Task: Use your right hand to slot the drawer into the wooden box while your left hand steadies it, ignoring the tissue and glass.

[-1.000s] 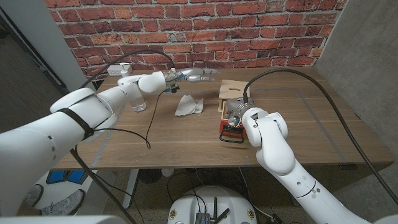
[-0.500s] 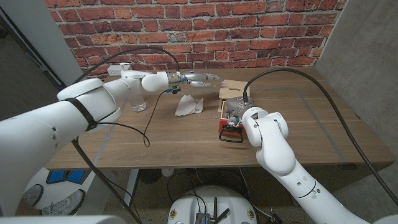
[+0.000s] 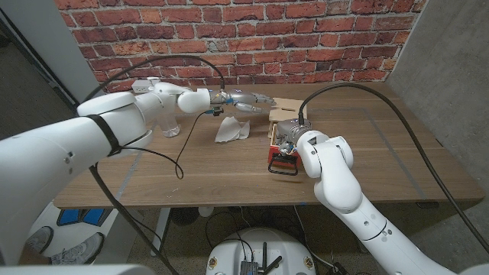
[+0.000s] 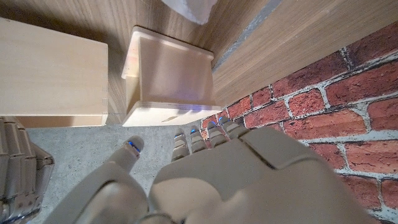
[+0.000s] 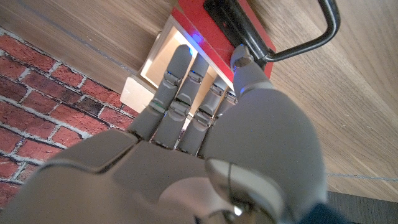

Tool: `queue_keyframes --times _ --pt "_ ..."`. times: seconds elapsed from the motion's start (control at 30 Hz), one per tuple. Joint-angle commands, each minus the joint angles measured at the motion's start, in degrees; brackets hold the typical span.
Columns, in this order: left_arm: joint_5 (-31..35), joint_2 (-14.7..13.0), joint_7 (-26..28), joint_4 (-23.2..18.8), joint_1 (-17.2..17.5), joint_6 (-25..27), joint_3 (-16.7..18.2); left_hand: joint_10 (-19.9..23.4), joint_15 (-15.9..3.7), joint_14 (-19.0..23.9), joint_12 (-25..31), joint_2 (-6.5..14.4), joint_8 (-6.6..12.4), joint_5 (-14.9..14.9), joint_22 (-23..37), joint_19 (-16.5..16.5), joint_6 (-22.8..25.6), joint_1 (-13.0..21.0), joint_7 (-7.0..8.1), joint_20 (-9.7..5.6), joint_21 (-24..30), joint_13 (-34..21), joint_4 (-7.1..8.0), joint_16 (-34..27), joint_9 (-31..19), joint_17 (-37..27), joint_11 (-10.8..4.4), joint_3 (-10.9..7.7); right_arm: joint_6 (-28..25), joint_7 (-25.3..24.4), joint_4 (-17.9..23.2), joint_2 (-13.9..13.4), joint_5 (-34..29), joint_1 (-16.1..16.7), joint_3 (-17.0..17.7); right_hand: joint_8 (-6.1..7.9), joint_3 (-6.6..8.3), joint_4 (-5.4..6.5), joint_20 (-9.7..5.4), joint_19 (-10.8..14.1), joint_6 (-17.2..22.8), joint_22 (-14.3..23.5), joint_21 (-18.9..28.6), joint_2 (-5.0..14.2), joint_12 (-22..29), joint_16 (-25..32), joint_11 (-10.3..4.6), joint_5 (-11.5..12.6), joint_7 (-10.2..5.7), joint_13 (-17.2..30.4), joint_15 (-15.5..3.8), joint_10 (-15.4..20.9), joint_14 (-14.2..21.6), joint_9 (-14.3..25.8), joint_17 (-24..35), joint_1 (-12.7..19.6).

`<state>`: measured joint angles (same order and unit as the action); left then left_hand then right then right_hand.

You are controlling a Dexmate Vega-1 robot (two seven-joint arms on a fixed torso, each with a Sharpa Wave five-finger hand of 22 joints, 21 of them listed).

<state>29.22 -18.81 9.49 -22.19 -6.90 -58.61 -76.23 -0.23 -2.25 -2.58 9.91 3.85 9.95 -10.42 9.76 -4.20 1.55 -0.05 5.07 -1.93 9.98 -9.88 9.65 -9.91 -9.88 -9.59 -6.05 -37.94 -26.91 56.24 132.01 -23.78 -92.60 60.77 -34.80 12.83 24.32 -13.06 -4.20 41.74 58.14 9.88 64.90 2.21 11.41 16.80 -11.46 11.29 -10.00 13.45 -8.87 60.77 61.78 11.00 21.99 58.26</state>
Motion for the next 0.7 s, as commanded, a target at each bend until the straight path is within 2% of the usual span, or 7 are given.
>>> queue_keyframes --times 0.03,0.27,0.7 --pt "1.55 0.82 3.11 0.43 -1.47 1.27 -4.18 -0.1 -5.34 -0.55 0.35 5.62 0.45 -0.41 0.09 -1.04 0.37 -0.15 -0.05 -7.12 0.03 0.04 0.29 0.03 -0.08 -0.16 0.24 0.06 -0.75 -0.96 -1.04 -0.34 1.87 -0.98 -0.15 0.2 3.89 3.52 -7.63 0.06 1.46 0.13 0.45 1.0 0.0 0.4 0.08 0.26 -0.81 0.21 -4.6 0.58 2.38 0.19 1.01 -0.13" --pt "3.78 1.29 6.2 0.51 -2.24 1.77 -6.16 -0.16 -5.52 -0.94 0.39 5.64 0.54 -0.42 0.11 -2.5 0.5 -0.14 -0.23 -7.53 -0.16 0.05 0.34 0.08 -0.06 -0.13 0.3 0.1 -1.68 -1.39 -1.49 -0.44 2.99 -1.53 -0.3 0.21 3.99 3.56 -7.63 0.11 1.52 0.14 0.46 1.04 0.0 0.48 0.08 0.25 -0.77 0.22 -4.55 0.54 2.52 0.18 0.98 -0.21" --pt "3.07 2.42 4.7 0.9 -2.68 3.53 -7.54 0.41 -5.68 -0.73 0.65 5.75 1.02 -0.41 0.11 -3.46 2.0 -0.1 -0.49 -7.42 0.18 0.07 0.39 -0.14 -0.03 -0.07 0.55 0.09 -2.36 -2.02 -1.73 -1.67 4.93 -2.48 -0.72 0.23 4.11 3.64 -7.64 0.16 1.59 0.14 0.44 1.0 0.0 0.48 0.08 0.23 -0.68 0.22 -4.47 0.51 2.41 0.19 1.0 -0.5"
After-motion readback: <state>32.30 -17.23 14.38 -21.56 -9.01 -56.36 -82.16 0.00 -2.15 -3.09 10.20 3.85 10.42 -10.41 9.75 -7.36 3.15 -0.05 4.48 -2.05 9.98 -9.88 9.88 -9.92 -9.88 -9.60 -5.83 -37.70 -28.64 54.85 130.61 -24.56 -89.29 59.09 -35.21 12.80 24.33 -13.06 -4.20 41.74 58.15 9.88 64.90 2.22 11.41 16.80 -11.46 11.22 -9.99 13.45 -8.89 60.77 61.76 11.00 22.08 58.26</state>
